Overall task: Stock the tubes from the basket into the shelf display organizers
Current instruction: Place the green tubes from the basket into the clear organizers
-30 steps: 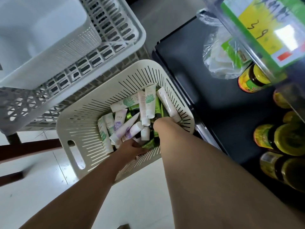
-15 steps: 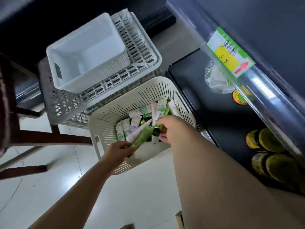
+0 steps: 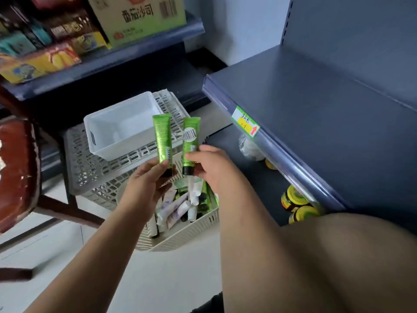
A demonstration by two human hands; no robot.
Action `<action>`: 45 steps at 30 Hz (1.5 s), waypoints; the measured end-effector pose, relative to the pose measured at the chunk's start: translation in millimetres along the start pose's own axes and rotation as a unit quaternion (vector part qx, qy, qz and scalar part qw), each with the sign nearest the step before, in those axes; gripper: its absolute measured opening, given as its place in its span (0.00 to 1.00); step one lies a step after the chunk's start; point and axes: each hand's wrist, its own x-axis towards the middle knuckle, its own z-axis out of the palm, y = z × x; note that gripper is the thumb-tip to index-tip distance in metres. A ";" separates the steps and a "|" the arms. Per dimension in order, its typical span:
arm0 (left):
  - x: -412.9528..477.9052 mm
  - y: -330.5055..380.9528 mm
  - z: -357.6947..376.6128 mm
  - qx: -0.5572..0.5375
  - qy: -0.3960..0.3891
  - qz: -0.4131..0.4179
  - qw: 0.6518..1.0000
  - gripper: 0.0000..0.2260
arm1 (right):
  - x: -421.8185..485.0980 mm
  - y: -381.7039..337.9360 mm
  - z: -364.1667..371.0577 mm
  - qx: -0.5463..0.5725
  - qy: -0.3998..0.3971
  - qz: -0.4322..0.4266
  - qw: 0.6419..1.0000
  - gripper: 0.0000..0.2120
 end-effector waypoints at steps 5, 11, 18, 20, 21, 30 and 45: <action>-33.0 34.4 45.9 -0.007 -0.080 0.059 0.995 0.02 | -57.4 -53.3 -9.6 0.014 0.027 -0.147 0.989 0.03; -69.6 55.4 91.4 -0.011 -0.175 0.129 0.976 0.08 | -126.1 -75.7 -26.8 0.037 0.084 -0.253 0.963 0.13; -134.1 67.7 141.4 -0.034 -0.268 0.158 0.950 0.18 | -220.4 -83.5 -71.2 0.093 0.201 -0.335 0.916 0.12; -155.4 69.5 158.7 -0.040 -0.301 0.163 0.939 0.15 | -250.3 -82.3 -89.2 0.117 0.228 -0.356 0.899 0.14; -166.7 70.3 167.8 -0.044 -0.322 0.159 0.932 0.13 | -265.1 -80.8 -98.9 0.127 0.243 -0.359 0.892 0.15; -288.4 55.0 280.8 0.015 -0.494 0.104 0.863 0.04 | -396.2 -54.2 -178.5 0.130 0.402 -0.342 0.839 0.09; -404.0 -80.6 402.7 0.135 -0.648 0.180 0.727 0.17 | -561.3 45.3 -318.0 0.027 0.626 -0.421 0.656 0.12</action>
